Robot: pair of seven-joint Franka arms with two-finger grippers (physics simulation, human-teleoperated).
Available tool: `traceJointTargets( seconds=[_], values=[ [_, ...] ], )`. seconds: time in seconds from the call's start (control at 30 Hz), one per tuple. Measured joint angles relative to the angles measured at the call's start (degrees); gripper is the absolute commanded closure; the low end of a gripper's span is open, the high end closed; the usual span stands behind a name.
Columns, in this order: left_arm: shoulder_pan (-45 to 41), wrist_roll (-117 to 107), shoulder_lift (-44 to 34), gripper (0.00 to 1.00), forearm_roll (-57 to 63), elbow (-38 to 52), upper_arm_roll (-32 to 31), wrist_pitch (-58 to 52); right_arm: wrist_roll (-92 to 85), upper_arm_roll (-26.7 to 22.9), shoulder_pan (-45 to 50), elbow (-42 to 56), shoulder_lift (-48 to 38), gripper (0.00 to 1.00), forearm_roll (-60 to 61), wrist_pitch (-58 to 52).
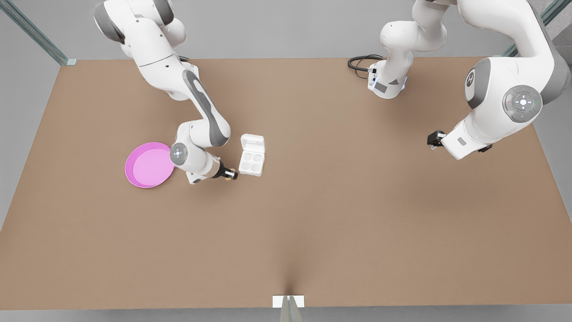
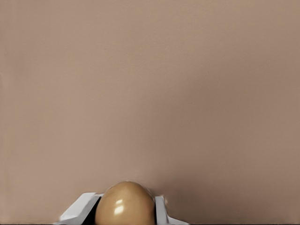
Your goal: Pack egg into the box and close the box lid
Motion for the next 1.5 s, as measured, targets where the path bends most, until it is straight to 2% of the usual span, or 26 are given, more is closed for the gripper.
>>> traceJointTargets(
  seconds=[0.2, 0.67, 0.7, 0.73, 0.9, 0.93, 1.0, 1.07, 1.1, 1.17, 1.27, 1.3, 1.37, 1.4, 1.5],
  values=[
    [-0.32, 0.0, 0.08, 0.0, -0.01, -0.03, 0.0, 0.11, 0.8, 0.01, 4.92, -1.03, 0.08, 0.42, 3.94, -0.36],
    [-0.42, -0.01, 0.28, 0.0, 0.02, -0.03, 0.0, 0.16, 2.37, -0.11, 4.22, -3.57, -0.33, 0.4, 3.82, -1.28],
    [-0.54, -0.02, 0.21, 0.0, 0.02, -0.03, 0.01, 0.14, 2.71, -0.1, 4.37, -3.46, -0.27, 0.11, 3.61, -1.36],
    [-0.72, -0.02, 0.09, 0.0, 0.02, -0.02, 0.0, 0.11, 3.52, -0.12, 4.45, -3.41, -0.16, 0.0, 2.86, -1.56],
    [-1.32, -0.05, 0.1, 0.0, -0.01, 0.0, 0.0, -0.08, 7.57, -0.15, 4.19, -3.39, -0.15, 0.0, 0.62, -2.42],
    [-1.39, -0.05, 0.24, 0.05, -0.01, 0.03, 0.0, -0.06, 8.26, -0.16, 4.13, -3.5, -0.92, 0.0, 0.44, -2.61],
    [-2.48, -0.06, 1.59, 0.78, -0.02, 0.31, -0.02, 0.07, 9.52, -0.2, 2.86, -3.8, -5.67, 0.0, 0.28, -4.44],
    [-6.82, -0.06, 4.33, 0.79, -0.1, 0.63, -0.18, 0.84, 10.66, -1.24, 1.03, -2.56, -10.97, 0.0, 0.64, -7.87],
    [-10.05, -0.05, 6.07, 0.79, -0.41, 0.93, -0.25, 1.35, 11.15, -3.81, 0.62, -0.43, -11.7, 0.0, -0.68, -9.54],
    [-17.2, -0.09, 12.05, 0.79, -1.45, 3.77, -0.37, 2.81, 11.31, -9.91, -2.57, 12.55, -8.9, 0.0, -8.65, -16.64],
    [-26.42, -0.55, 17.12, 0.79, -3.92, 5.88, -0.64, 4.71, 9.05, -12.33, -9.1, 23.93, -7.78, 0.0, -19.43, -26.38],
    [-29.18, -0.98, 17.97, 0.79, -4.8, 6.03, -0.67, 5.3, 7.7, -11.89, -11.5, 26.03, -8.22, 0.0, -22.27, -29.03],
    [-35.52, -2.71, 19.48, 0.79, -6.36, 6.1, -0.71, 6.69, 4.71, -5.23, -20.8, 27.65, -11.59, 0.0, -27.01, -33.18],
    [-37.91, -3.85, 20.45, 0.79, -7.0, 6.12, -0.71, 7.52, 3.31, -3.65, -22.69, 28.81, -12.52, 0.0, -29.3, -34.96],
    [-43.74, -7.67, 24.54, 0.79, -8.29, 6.13, -0.73, 10.33, -0.43, -2.63, -24.27, 31.91, -10.11, 0.0, -33.4, -38.91]
  ],
)
